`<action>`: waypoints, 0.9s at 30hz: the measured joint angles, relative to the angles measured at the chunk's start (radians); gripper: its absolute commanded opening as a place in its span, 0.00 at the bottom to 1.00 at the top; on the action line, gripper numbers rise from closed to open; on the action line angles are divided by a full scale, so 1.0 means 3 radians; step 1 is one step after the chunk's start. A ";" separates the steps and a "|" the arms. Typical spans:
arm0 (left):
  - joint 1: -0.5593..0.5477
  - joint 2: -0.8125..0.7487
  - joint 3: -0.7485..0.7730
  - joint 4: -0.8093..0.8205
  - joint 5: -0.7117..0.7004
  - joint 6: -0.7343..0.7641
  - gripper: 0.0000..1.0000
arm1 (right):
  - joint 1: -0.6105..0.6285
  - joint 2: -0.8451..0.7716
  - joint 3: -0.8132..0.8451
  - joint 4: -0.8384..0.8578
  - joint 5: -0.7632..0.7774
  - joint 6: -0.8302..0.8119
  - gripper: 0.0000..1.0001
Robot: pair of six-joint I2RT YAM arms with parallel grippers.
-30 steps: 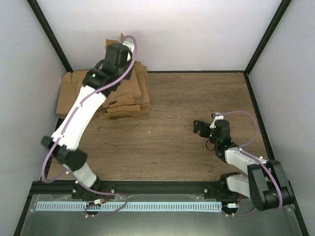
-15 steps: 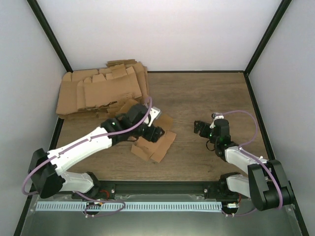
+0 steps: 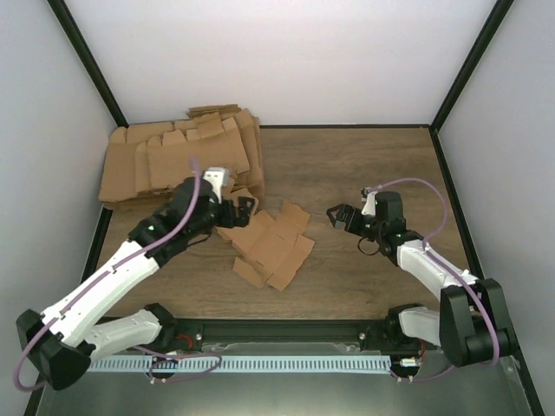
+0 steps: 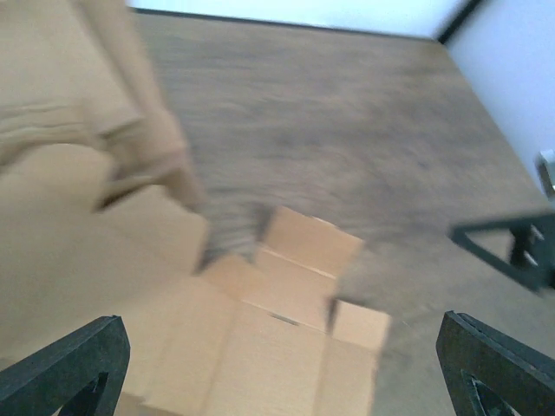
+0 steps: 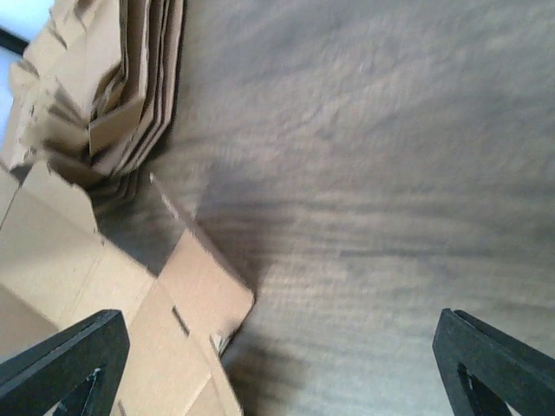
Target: Fold the paper box
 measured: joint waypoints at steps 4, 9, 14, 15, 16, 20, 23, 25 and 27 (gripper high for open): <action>0.0533 -0.0272 -0.0215 -0.0102 -0.0078 -0.0097 1.00 | 0.0000 0.0071 0.0000 -0.0215 -0.0357 -0.0009 0.99; 0.0844 -0.0416 -0.0568 -0.0164 0.0015 -0.0263 1.00 | 0.0000 0.0072 -0.0001 -0.0361 -0.0679 -0.0020 0.99; 0.0927 -0.0422 -0.0853 -0.0183 0.0154 -0.0512 1.00 | 0.0019 0.0072 -0.0067 -0.0399 -0.0868 -0.0017 0.99; 0.0927 -0.0443 -0.0905 -0.0175 0.0179 -0.0548 1.00 | 0.0028 0.0072 -0.0100 -0.0398 -0.0896 -0.0013 0.99; 0.0927 -0.0479 -0.0964 -0.0173 0.0196 -0.0580 1.00 | 0.0036 0.0072 -0.0132 -0.0393 -0.0917 -0.0008 0.99; 0.0927 -0.0744 -0.1128 -0.0177 0.0192 -0.0675 1.00 | 0.0072 0.0072 -0.0277 -0.0361 -0.1001 0.0022 0.97; 0.0927 -0.0861 -0.1134 -0.0169 0.0178 -0.0713 1.00 | 0.0146 0.0090 -0.0343 -0.0331 -0.1048 0.0067 0.97; 0.0933 -0.0876 -0.1138 -0.0165 0.0174 -0.0759 1.00 | 0.0211 0.0104 -0.0364 -0.0305 -0.1068 0.0093 0.96; 0.0971 -0.0877 -0.1180 -0.0113 0.0212 -0.0807 1.00 | 0.0278 0.0113 -0.0381 -0.0257 -0.1076 0.0136 0.96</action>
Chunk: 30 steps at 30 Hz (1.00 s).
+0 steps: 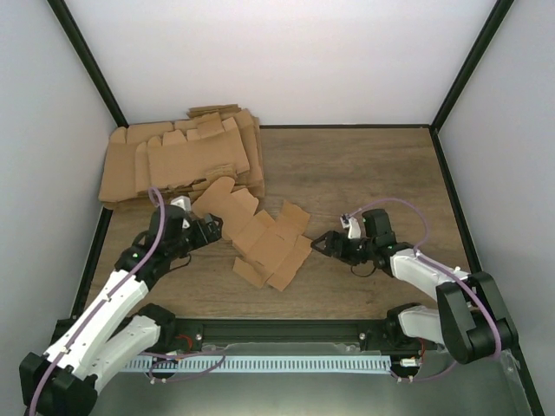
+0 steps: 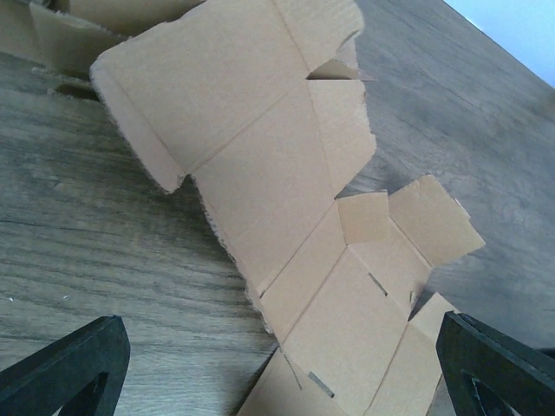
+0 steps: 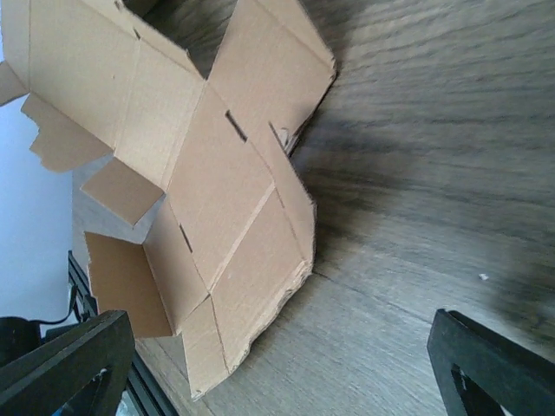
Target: Fold the paper box
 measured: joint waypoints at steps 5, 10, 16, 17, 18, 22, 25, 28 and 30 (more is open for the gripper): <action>0.0289 -0.0003 -0.0196 0.0154 0.0221 -0.0113 1.00 | 0.0142 -0.0001 -0.0095 0.0137 -0.0014 0.0109 0.96; 0.0682 0.0067 -0.0244 0.0295 0.0586 -0.0112 1.00 | 0.0291 0.0000 -0.0230 0.0257 -0.0018 0.0229 0.94; 0.1156 0.0181 -0.0273 0.0464 0.1082 -0.0038 1.00 | 0.0413 0.0069 -0.0252 0.0385 -0.0022 0.0319 0.86; 0.1191 0.0184 -0.0273 0.0491 0.1133 -0.0018 1.00 | 0.0432 0.0088 -0.0256 0.0415 -0.0023 0.0333 0.84; 0.1213 0.0192 -0.0273 0.0512 0.1174 -0.0005 1.00 | 0.0449 0.0106 -0.0258 0.0440 -0.0023 0.0341 0.81; 0.1242 0.0299 -0.0273 0.0563 0.1223 0.0056 1.00 | 0.0511 0.0237 -0.0270 0.0577 -0.0025 0.0408 0.67; 0.1246 0.0365 -0.0273 0.0580 0.1213 0.0088 0.98 | 0.0537 0.0347 -0.0280 0.0678 -0.0036 0.0464 0.57; 0.1247 0.0401 -0.0273 0.0624 0.1179 0.0142 0.97 | 0.0544 0.0440 -0.0280 0.0746 -0.0038 0.0484 0.54; 0.1249 0.0420 -0.0273 0.0647 0.1156 0.0174 0.97 | 0.0547 0.0491 -0.0278 0.0795 -0.0036 0.0505 0.53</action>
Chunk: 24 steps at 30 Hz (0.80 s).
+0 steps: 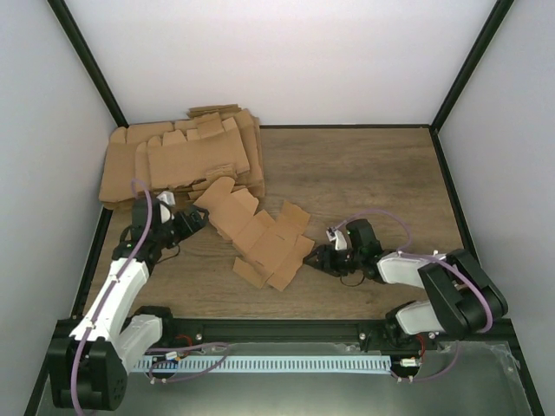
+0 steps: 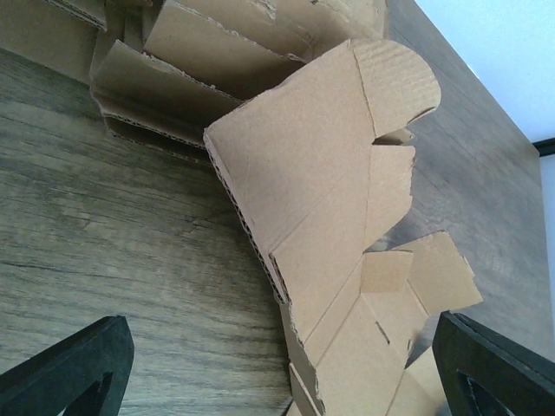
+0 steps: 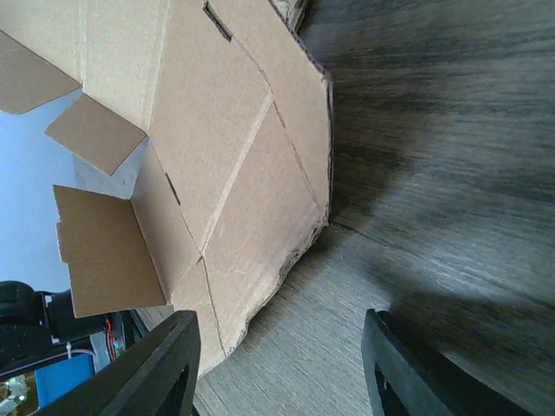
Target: Fold the paper box
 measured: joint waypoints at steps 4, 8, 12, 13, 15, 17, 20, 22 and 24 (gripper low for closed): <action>0.0000 0.0055 0.0004 0.0018 -0.0033 0.0064 0.98 | 0.0006 0.0134 0.0019 0.0150 -0.0003 0.0076 0.43; 0.0000 0.0131 0.0053 0.0006 -0.0052 0.0123 0.98 | 0.0010 0.0417 0.0114 0.0392 -0.0039 0.0219 0.35; 0.0000 0.0155 0.0154 -0.0011 -0.0074 0.0184 0.99 | 0.0042 0.0661 0.0189 0.0631 -0.0041 0.0417 0.06; 0.0000 0.0155 0.0173 -0.0013 -0.0076 0.0196 1.00 | 0.0048 0.0712 0.0210 0.0649 -0.0027 0.0440 0.01; 0.0000 0.0158 0.0192 -0.0010 -0.0069 0.0231 1.00 | 0.0056 0.0771 0.0257 0.0615 0.0005 0.0459 0.01; 0.0000 0.0183 0.0205 -0.0024 -0.0031 0.0267 1.00 | 0.0064 0.0773 0.0359 0.0492 0.0038 0.0432 0.01; 0.0000 0.0253 0.0253 -0.0089 0.0074 0.0342 1.00 | 0.0067 0.0688 0.0601 0.0158 0.0139 0.0215 0.01; 0.0000 0.0287 0.0300 -0.0139 0.0173 0.0394 1.00 | 0.0066 0.0585 0.0824 -0.0191 0.0233 -0.0032 0.01; -0.0003 0.0286 0.0350 -0.0163 0.0310 0.0431 1.00 | 0.0066 0.0479 0.1090 -0.0598 0.0299 -0.0320 0.01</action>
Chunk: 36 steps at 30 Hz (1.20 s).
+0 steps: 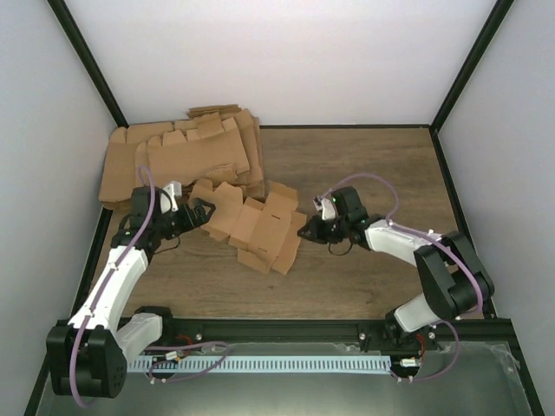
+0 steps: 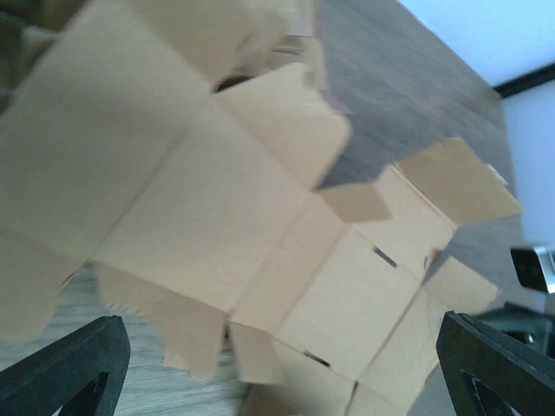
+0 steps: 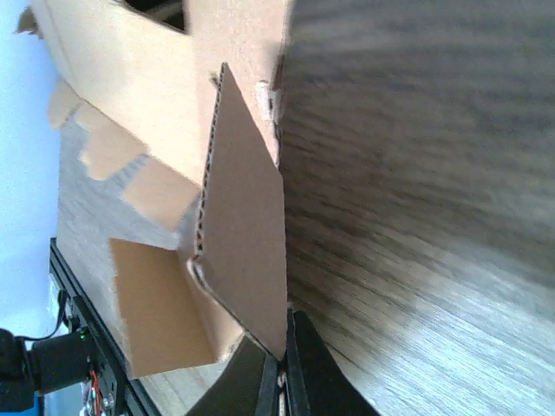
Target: Fold the paper box
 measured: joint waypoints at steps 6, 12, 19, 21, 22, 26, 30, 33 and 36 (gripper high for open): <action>-0.0398 -0.0078 0.0343 -0.0084 0.0181 0.0165 1.00 | 0.0001 -0.0259 0.0641 -0.1141 0.0104 -0.0743 0.01; -0.1118 -0.0032 0.0641 -0.0023 0.0023 0.0365 0.96 | 0.0000 -0.0488 0.0819 -0.1909 0.0406 -0.1069 0.03; -0.1476 0.0689 0.0904 -0.0069 -0.0243 0.0664 0.77 | 0.0000 -0.0546 0.0870 -0.2131 0.0565 -0.1170 0.04; -0.1581 0.0902 0.1062 -0.0140 -0.0348 0.0796 0.74 | 0.0000 -0.0548 0.0870 -0.2127 0.0573 -0.1185 0.03; -0.1633 0.0992 0.1155 -0.0175 -0.0403 0.0885 0.74 | 0.0000 -0.0548 0.0868 -0.2126 0.0579 -0.1194 0.04; -0.1836 0.1275 0.1581 -0.0323 -0.0668 0.1335 0.71 | 0.0000 -0.0554 0.0852 -0.2106 0.0580 -0.1214 0.03; -0.2037 0.1442 0.1823 -0.0314 -0.0984 0.1863 0.73 | 0.0000 -0.0593 0.0811 -0.2076 0.0561 -0.1231 0.04; -0.2071 0.1549 0.1865 -0.0290 -0.1063 0.2286 0.71 | 0.0000 -0.0607 0.0799 -0.2066 0.0553 -0.1245 0.04; -0.2073 0.1603 0.1863 -0.0327 -0.1048 0.2899 0.72 | 0.0000 -0.0617 0.0797 -0.2064 0.0546 -0.1269 0.03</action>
